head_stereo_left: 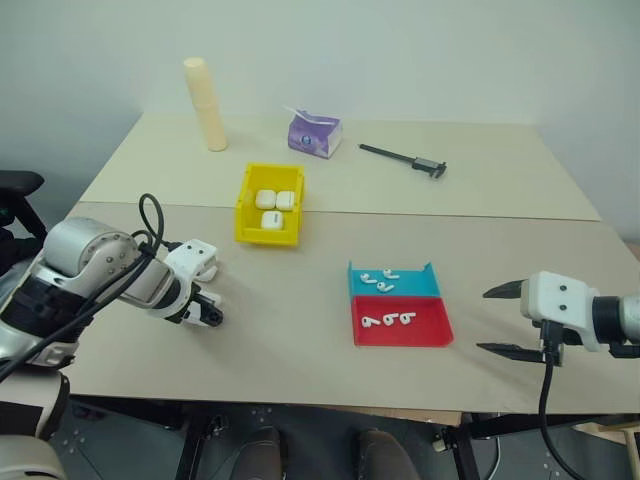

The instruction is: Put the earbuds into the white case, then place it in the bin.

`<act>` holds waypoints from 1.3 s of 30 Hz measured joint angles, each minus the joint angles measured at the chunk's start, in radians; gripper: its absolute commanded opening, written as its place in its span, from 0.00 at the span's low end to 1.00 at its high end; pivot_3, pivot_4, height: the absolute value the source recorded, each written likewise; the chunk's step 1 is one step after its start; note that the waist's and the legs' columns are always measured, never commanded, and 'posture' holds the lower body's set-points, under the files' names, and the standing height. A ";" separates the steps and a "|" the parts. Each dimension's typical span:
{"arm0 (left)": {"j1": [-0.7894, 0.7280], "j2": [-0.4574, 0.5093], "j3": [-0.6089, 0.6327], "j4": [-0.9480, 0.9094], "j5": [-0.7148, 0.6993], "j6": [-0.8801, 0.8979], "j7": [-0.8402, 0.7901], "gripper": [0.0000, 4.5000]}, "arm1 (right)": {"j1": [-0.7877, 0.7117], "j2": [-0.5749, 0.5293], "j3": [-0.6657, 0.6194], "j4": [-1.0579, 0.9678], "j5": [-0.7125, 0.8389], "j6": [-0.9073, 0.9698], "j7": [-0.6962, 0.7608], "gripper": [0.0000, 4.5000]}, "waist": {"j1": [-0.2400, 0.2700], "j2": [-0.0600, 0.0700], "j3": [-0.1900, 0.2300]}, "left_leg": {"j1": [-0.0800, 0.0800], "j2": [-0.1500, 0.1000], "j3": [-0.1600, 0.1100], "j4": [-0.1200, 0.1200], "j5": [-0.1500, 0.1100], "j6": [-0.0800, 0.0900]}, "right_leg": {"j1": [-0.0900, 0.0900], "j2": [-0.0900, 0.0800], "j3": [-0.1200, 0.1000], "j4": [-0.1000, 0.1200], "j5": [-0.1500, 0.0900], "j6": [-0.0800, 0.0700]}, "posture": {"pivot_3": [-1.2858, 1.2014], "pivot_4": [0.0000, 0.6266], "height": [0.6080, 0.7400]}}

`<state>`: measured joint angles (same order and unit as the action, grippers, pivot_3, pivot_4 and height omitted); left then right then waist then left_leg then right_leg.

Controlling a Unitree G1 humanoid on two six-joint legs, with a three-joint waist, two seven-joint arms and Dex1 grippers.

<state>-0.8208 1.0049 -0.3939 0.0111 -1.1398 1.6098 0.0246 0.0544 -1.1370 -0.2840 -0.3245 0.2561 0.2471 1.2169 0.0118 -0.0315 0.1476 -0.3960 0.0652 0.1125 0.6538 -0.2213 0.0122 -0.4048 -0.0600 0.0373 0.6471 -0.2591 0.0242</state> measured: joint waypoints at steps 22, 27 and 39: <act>0.107 0.080 0.207 -0.353 0.199 -0.194 -0.227 0.64 | -0.102 -0.037 0.014 0.008 0.004 0.010 0.022 1.00 | -0.005 0.000 0.000 | -0.003 0.000 0.001 0.000 0.000 0.000 | -0.003 0.000 0.000 0.000 0.000 0.000 | 0.52 0.24 1.00; 0.410 -0.075 0.386 -0.502 0.357 -0.695 -0.398 0.64 | -0.245 -0.078 0.053 0.004 0.037 0.031 0.058 1.00 | -0.005 0.001 0.000 | -0.002 0.001 0.003 0.000 0.000 0.000 | -0.001 0.000 0.000 -0.002 0.000 -0.001 | 0.52 0.24 1.00; 0.629 -0.632 0.299 -0.061 0.768 -1.982 -0.822 0.64 | -0.701 -0.101 0.456 -0.036 -0.041 0.056 0.278 1.00 | -0.002 0.005 -0.003 | -0.006 0.003 0.003 0.005 -0.003 0.005 | -0.002 0.000 -0.001 -0.003 0.002 -0.001 | 0.52 0.24 1.00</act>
<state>-0.1916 0.3729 -0.0953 -0.0504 -0.3720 -0.3724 -0.7972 -0.6464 -1.2379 0.1716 -0.3604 0.2150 0.3029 1.4953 0.0100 -0.0266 0.1448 -0.4018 0.0682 0.1158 0.6588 -0.2244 0.0172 -0.4071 -0.0602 0.0365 0.6436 -0.2576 0.0233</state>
